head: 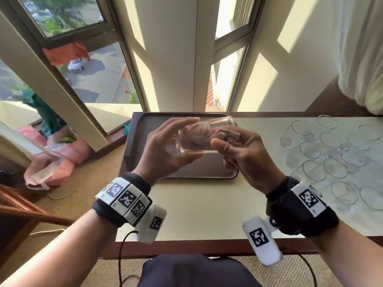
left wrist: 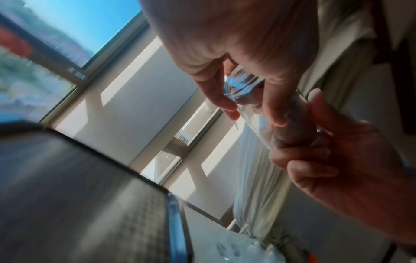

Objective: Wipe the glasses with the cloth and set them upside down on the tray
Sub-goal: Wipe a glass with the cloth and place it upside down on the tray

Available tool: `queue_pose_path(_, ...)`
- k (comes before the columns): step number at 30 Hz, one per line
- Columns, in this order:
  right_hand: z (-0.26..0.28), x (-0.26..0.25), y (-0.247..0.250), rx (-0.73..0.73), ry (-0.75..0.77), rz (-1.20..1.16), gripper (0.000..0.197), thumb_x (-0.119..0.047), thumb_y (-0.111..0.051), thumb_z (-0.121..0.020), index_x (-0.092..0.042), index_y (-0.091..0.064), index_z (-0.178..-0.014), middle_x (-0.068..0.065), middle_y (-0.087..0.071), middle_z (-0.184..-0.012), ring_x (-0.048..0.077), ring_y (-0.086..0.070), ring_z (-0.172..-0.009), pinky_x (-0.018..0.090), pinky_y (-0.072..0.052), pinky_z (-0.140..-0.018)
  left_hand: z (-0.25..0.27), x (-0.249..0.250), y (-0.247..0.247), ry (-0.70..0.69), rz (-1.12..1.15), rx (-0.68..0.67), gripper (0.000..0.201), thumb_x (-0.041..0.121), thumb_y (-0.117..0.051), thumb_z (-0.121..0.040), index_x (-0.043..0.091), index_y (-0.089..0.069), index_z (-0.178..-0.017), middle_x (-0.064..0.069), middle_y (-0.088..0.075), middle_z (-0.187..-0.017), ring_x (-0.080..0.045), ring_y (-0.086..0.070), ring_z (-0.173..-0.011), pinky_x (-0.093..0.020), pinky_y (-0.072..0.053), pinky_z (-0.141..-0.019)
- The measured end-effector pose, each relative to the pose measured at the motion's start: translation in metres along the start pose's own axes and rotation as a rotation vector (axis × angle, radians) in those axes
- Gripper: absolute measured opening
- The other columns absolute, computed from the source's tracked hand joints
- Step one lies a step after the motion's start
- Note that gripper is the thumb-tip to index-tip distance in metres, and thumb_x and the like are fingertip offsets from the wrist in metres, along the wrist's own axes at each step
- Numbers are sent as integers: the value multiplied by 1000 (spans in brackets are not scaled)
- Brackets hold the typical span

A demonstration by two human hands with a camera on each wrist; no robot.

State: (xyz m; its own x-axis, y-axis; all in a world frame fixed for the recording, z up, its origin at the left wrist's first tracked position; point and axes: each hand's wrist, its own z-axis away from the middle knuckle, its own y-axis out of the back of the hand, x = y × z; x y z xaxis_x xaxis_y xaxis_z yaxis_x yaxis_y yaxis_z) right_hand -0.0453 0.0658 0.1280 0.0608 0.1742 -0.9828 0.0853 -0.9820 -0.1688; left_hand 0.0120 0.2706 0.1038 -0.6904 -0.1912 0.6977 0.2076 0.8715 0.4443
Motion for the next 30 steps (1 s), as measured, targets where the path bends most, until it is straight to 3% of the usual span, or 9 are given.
queue_pose_path(3, -1, -3, -4, 4, 132, 43, 25, -5, -76, -77, -3, -71, -101, -6, -70, -74, 6, -61, -60, 20, -50, -56, 6, 4, 1, 419, 419, -54, 90, 25, -92, -66, 17, -46, -142, -3, -66, -124, -15, -69, -107, -26, -59, -83)
queue_pose_path(7, -10, 2, 3, -110, 329, 391, 33, -1, -78, -74, -1, -70, -106, 5, -70, -97, 11, -67, -92, 22, -53, -83, 6, 10, -1, 712, 810, -41, 74, 55, -93, -53, 13, -70, -110, -1, -72, -88, -14, -62, -66, -18, -52, -53)
queue_pose_path(9, -12, 2, -1, -106, 275, 327, 35, 2, -77, -74, -7, -69, -106, -3, -72, -94, 6, -68, -89, 19, -53, -80, 7, 15, -2, 702, 798, 39, 66, 57, -93, -49, 15, -75, -97, -3, -71, -87, -17, -57, -67, -18, -50, -51)
queue_pose_path(13, -3, -2, -5, -68, 13, 53, 25, 0, -70, -80, -8, -70, -103, -11, -62, -64, 6, -46, -49, 22, -36, -45, 6, 16, 2, 465, 495, 79, 75, 42, -93, -57, 13, -63, -119, -4, -74, -107, -19, -73, -95, -30, -61, -73)
queue_pose_path(15, 1, -2, -1, -62, -78, -21, 19, -12, -66, -82, -14, -71, -100, -8, -52, -59, 12, -31, -47, 27, -26, -43, 4, 14, 7, 254, 256, 59, 74, 34, -91, -64, 8, -59, -125, 0, -70, -116, -18, -71, -104, -35, -62, -81)
queue_pose_path(18, 3, -4, 0, -40, -88, -87, 16, -14, -63, -84, -15, -73, -96, -3, -51, -60, 13, -36, -49, 25, -30, -43, 0, 12, 11, -4, -91, 44, 73, 31, -91, -67, 1, -59, -125, 6, -65, -117, -1, -68, -101, -19, -59, -76)
queue_pose_path(21, -1, -7, -2, 8, 43, -13, 20, -10, -64, -84, -9, -71, -103, -2, -65, -71, 13, -48, -56, 24, -41, -48, -5, 16, 12, 234, 134, 7, 81, 26, -94, -62, 12, -53, -129, 12, -65, -115, 1, -69, -97, -15, -57, -71)
queue_pose_path(25, -5, -8, 0, -58, 274, 256, 27, 2, -66, -84, 4, -67, -110, 13, -69, -101, 17, -66, -97, 23, -51, -86, -8, 17, 15, 695, 715, -65, 82, 56, -93, -51, 21, -65, -120, -4, -73, -107, -16, -69, -89, -22, -57, -62)
queue_pose_path(30, -2, -10, -6, -80, 95, 40, 34, 9, -55, -88, 4, -56, -121, -17, -66, -66, -2, -55, -53, 8, -42, -51, -2, 26, 10, 527, 583, 52, 77, 43, -91, -59, 9, -64, -123, -9, -74, -107, -19, -73, -89, -27, -59, -64)
